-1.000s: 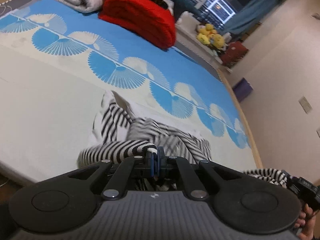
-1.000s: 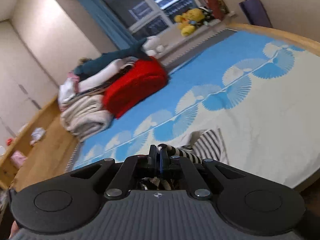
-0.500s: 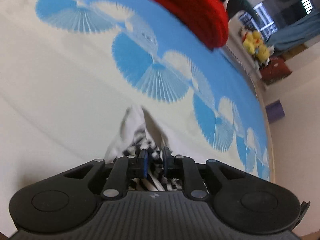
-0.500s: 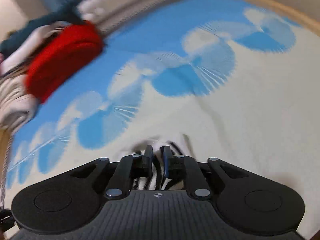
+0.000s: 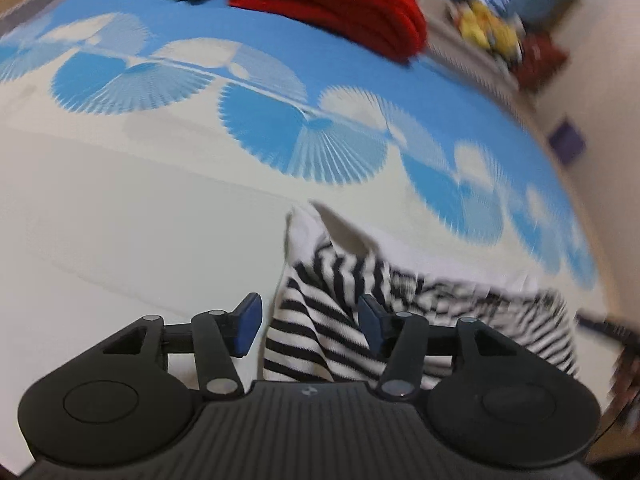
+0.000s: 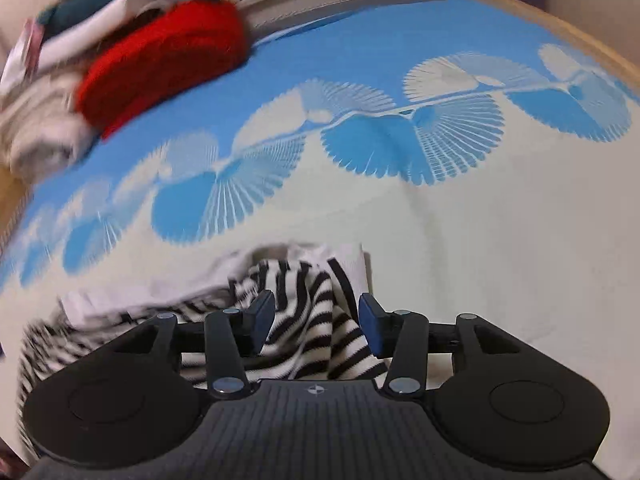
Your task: Fold small clothes
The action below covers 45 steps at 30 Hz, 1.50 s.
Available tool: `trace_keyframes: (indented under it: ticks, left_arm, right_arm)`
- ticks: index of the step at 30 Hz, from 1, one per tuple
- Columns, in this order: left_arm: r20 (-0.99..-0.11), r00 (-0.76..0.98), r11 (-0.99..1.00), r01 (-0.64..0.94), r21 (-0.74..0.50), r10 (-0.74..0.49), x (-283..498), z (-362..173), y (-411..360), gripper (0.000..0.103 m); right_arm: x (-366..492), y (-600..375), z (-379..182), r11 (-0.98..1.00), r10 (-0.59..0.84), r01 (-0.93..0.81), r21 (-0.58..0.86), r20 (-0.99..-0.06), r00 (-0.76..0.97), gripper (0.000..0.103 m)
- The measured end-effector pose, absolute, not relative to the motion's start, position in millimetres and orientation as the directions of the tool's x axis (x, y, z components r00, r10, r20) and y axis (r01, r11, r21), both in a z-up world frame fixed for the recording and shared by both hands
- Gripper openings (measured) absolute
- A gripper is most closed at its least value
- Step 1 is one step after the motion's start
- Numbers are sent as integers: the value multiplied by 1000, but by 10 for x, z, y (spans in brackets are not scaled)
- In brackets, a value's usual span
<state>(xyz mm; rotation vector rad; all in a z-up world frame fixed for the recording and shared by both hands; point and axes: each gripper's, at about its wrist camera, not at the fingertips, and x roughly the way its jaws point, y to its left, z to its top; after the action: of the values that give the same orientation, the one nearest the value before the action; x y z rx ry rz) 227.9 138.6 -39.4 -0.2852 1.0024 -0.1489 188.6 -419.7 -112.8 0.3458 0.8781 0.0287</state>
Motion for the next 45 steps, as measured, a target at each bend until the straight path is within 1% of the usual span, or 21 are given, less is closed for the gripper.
trace_keyframes:
  ticks: [2, 4, 9, 15, 16, 18, 19, 20, 22, 23, 25, 27, 29, 31, 37, 40, 41, 42, 43, 44, 45]
  left_arm:
    - [-822, 527, 974, 55, -220, -215, 2310, -449, 1184, 72]
    - [-836, 523, 986, 109, -126, -165, 2333, -526, 1006, 74]
    - [-845, 532, 976, 209, 62, -60, 2454, -716, 724, 75]
    - [-828, 559, 948, 286, 140, -47, 2609, -843, 581, 71]
    - [-824, 564, 942, 302, 146, -53, 2633, -858, 553, 65]
    - [-819, 568, 927, 344, 152, -77, 2678, -889, 495, 52]
    - [-821, 562, 917, 370, 148, -94, 2693, -901, 479, 23]
    - [-827, 548, 904, 407, 134, -124, 2715, -899, 468, 5]
    - [-779, 606, 902, 411, 134, -161, 2692, -731, 498, 5]
    - [-739, 646, 921, 379, 92, -192, 2705, -592, 581, 5]
    - [-651, 729, 967, 251, -32, -211, 2761, -347, 825, 5]
    - [-603, 784, 987, 153, -42, -147, 2852, -292, 886, 5]
    - [-592, 798, 988, 155, 18, -114, 2966, -337, 753, 5]
    - [-613, 786, 986, 150, 69, -76, 3103, -437, 641, 5]
    - [-712, 702, 996, 52, 67, 11, 3492, -764, 748, 6]
    - [-832, 554, 999, 52, 12, -18, 3613, -1070, 807, 8]
    - [-876, 479, 997, 71, -31, -61, 3638, -1179, 816, 15]
    - [-892, 443, 995, 83, -53, -85, 3624, -1207, 834, 18]
    - [-884, 460, 995, 94, -45, -84, 3594, -1146, 841, 28]
    - [-870, 485, 994, 98, -42, -84, 3554, -1046, 869, 51]
    - [-852, 516, 995, 84, -57, -92, 3493, -919, 932, 63]
  right_arm:
    - [1917, -4127, -1171, 959, 149, 95, 269, -756, 638, 55]
    - [1962, -4055, -1212, 971, 136, 67, 230, -761, 634, 56]
    - [2139, -3855, -1317, 992, 113, -23, 127, -763, 637, 58]
    - [2305, -3674, -1452, 990, 108, -135, 31, -782, 614, 55]
    - [2326, -3650, -1458, 988, 108, -153, 16, -781, 616, 52]
    - [2359, -3607, -1465, 983, 108, -181, -6, -785, 610, 35]
    - [2376, -3590, -1467, 980, 113, -196, -10, -787, 606, 16]
    - [2389, -3573, -1460, 977, 116, -211, -18, -787, 606, 6]
    - [2405, -3569, -1367, 976, 116, -215, -28, -769, 629, 4]
    - [2405, -3601, -1237, 982, 109, -188, -26, -736, 668, 3]
    - [2352, -3803, -790, 993, 118, -83, 86, -576, 809, 2]
    - [2326, -3970, -565, 979, 99, -6, 203, -448, 889, 2]
    - [2441, -3941, -555, 979, 43, 46, 198, -423, 905, 2]
    - [2637, -3797, -677, 989, -1, 69, 131, -462, 887, 2]
    - [3080, -3575, -1080, 994, -71, 102, 27, -550, 832, 2]
    - [3265, -3526, -1332, 989, -145, 139, -58, -617, 773, 0]
    - [3349, -3531, -1463, 986, -161, 144, -81, -672, 723, 3]
    - [3428, -3564, -1634, 990, -125, 131, -52, -758, 641, 4]
    - [3450, -3616, -1756, 992, -66, 126, 9, -813, 579, 4]
    - [3402, -3687, -1780, 987, -27, 147, 69, -821, 570, 3]
    - [3362, -3737, -1717, 982, -24, 166, 89, -816, 578, 3]
